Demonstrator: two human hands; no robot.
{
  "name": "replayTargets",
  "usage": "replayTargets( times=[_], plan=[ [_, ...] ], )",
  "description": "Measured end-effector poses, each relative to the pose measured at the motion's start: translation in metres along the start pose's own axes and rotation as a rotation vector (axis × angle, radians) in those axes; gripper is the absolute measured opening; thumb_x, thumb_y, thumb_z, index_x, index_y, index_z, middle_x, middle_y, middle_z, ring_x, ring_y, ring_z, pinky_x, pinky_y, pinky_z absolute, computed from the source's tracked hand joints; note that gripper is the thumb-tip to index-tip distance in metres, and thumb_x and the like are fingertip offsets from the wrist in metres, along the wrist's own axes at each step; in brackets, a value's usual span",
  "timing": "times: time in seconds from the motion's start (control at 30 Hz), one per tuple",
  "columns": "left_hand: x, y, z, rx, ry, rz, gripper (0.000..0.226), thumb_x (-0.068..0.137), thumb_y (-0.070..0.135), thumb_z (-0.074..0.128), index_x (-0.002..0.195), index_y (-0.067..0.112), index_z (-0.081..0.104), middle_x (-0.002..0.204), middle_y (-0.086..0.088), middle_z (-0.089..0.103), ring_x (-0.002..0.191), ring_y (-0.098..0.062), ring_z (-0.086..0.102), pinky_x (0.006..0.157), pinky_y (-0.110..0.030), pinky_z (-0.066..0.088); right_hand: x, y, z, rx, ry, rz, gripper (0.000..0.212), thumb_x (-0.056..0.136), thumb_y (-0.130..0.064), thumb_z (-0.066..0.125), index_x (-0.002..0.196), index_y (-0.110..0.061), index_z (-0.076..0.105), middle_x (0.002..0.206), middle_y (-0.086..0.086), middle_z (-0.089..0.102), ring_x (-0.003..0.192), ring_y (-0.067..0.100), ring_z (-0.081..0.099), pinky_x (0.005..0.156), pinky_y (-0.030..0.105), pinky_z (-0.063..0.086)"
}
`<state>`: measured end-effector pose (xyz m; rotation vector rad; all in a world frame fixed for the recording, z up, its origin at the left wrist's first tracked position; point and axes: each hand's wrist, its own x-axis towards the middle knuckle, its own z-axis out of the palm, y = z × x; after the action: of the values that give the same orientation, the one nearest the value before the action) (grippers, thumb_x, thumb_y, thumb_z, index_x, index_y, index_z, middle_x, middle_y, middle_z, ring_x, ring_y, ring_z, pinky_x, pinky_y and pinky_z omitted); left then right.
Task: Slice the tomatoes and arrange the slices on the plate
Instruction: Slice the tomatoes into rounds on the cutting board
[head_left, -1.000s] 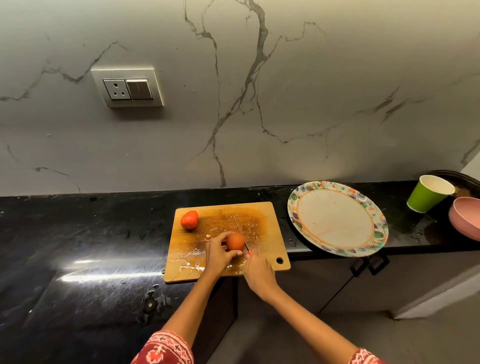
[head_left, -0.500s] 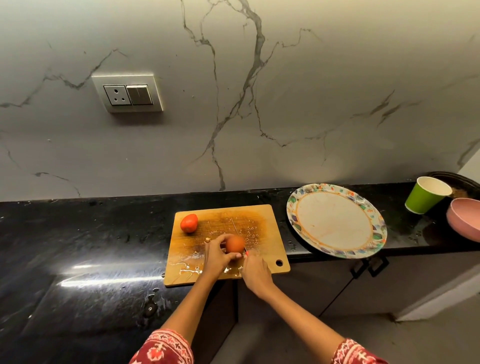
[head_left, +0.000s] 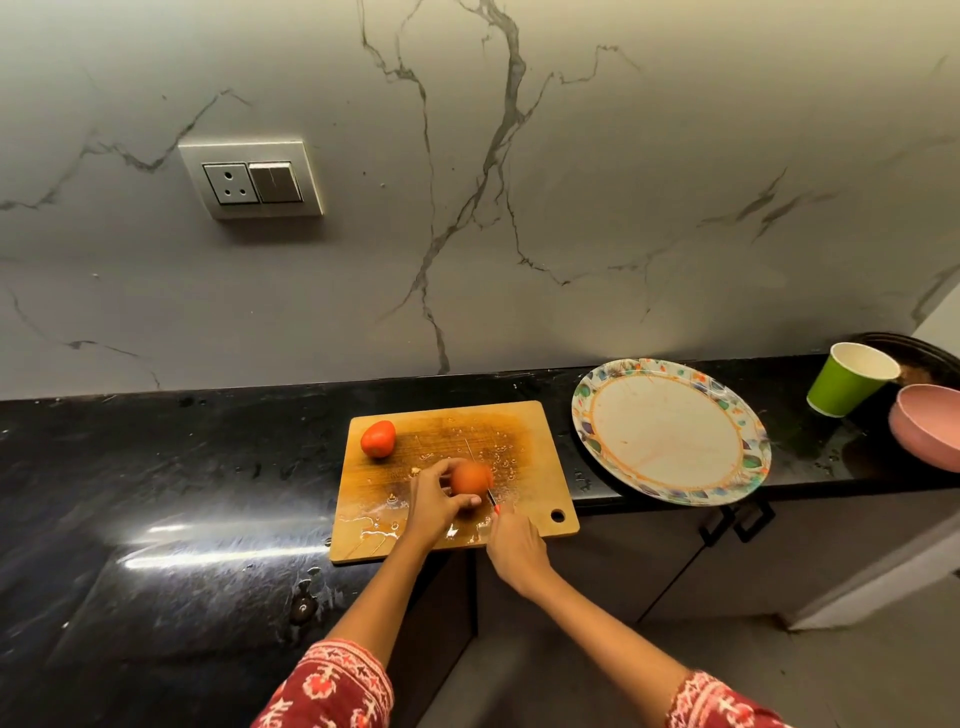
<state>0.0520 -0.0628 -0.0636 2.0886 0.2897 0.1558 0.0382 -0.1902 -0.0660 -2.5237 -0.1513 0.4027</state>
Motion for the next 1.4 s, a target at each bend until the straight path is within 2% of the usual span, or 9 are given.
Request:
replayTargets(
  times=[0.2, 0.4, 0.57, 0.7, 0.83, 1.3, 1.4],
  plan=[
    [-0.003, -0.003, 0.002, -0.019, 0.002, 0.032, 0.054, 0.060, 0.000, 0.081, 0.110, 0.011, 0.063, 0.118, -0.005, 0.060, 0.107, -0.018, 0.054, 0.081, -0.023, 0.047, 0.002, -0.002, -0.001, 0.005, -0.061, 0.052, 0.030, 0.098, -0.013, 0.034, 0.124, -0.005, 0.046, 0.123, 0.017, 0.057, 0.116, 0.035, 0.053, 0.087, 0.038, 0.044],
    [0.000, -0.003, 0.000, -0.037, 0.001, 0.009, 0.055, 0.065, -0.001, 0.078, 0.115, 0.008, 0.059, 0.123, -0.007, 0.056, 0.106, -0.011, 0.048, 0.083, -0.023, 0.044, -0.011, 0.016, -0.005, -0.062, -0.026, 0.052, 0.030, 0.100, -0.015, 0.030, 0.124, -0.006, 0.045, 0.122, 0.016, 0.057, 0.116, 0.035, 0.053, 0.088, 0.038, 0.044],
    [-0.001, -0.006, 0.000, -0.053, -0.004, 0.011, 0.057, 0.067, 0.002, 0.078, 0.119, 0.008, 0.057, 0.126, -0.009, 0.054, 0.111, -0.017, 0.050, 0.083, -0.021, 0.042, 0.000, 0.008, -0.014, 0.096, 0.048, -0.011, 0.034, 0.101, -0.020, 0.029, 0.126, -0.005, 0.046, 0.117, 0.017, 0.060, 0.108, 0.033, 0.057, 0.084, 0.035, 0.045],
    [-0.001, -0.007, 0.002, -0.070, 0.013, 0.008, 0.057, 0.071, 0.011, 0.077, 0.123, 0.007, 0.055, 0.127, -0.011, 0.054, 0.113, -0.020, 0.052, 0.086, -0.023, 0.044, 0.001, -0.002, -0.012, 0.171, 0.058, -0.116, 0.039, 0.101, -0.018, 0.030, 0.139, -0.012, 0.036, 0.116, 0.015, 0.060, 0.106, 0.030, 0.058, 0.080, 0.030, 0.042],
    [-0.001, -0.005, 0.002, -0.059, 0.021, -0.011, 0.056, 0.074, 0.010, 0.074, 0.125, 0.005, 0.053, 0.128, -0.013, 0.054, 0.115, -0.023, 0.051, 0.088, -0.025, 0.044, -0.002, -0.003, -0.011, 0.196, 0.060, -0.147, 0.037, 0.101, -0.019, 0.031, 0.137, -0.015, 0.034, 0.113, 0.013, 0.060, 0.101, 0.028, 0.060, 0.078, 0.032, 0.044],
    [-0.002, -0.002, 0.003, -0.046, 0.015, 0.002, 0.052, 0.074, 0.006, 0.073, 0.123, 0.006, 0.055, 0.128, -0.012, 0.054, 0.115, -0.024, 0.051, 0.088, -0.025, 0.043, -0.003, -0.002, -0.008, 0.159, 0.088, -0.136, 0.038, 0.100, -0.021, 0.031, 0.138, -0.019, 0.032, 0.109, 0.011, 0.062, 0.100, 0.028, 0.060, 0.083, 0.039, 0.049],
    [-0.002, -0.002, 0.001, -0.070, 0.009, 0.004, 0.052, 0.074, 0.005, 0.073, 0.123, 0.005, 0.055, 0.129, -0.013, 0.054, 0.116, -0.024, 0.051, 0.088, -0.024, 0.042, 0.000, 0.001, -0.008, 0.176, 0.096, -0.122, 0.037, 0.100, -0.020, 0.031, 0.136, -0.013, 0.039, 0.111, 0.013, 0.062, 0.101, 0.028, 0.059, 0.081, 0.035, 0.046]
  ],
)
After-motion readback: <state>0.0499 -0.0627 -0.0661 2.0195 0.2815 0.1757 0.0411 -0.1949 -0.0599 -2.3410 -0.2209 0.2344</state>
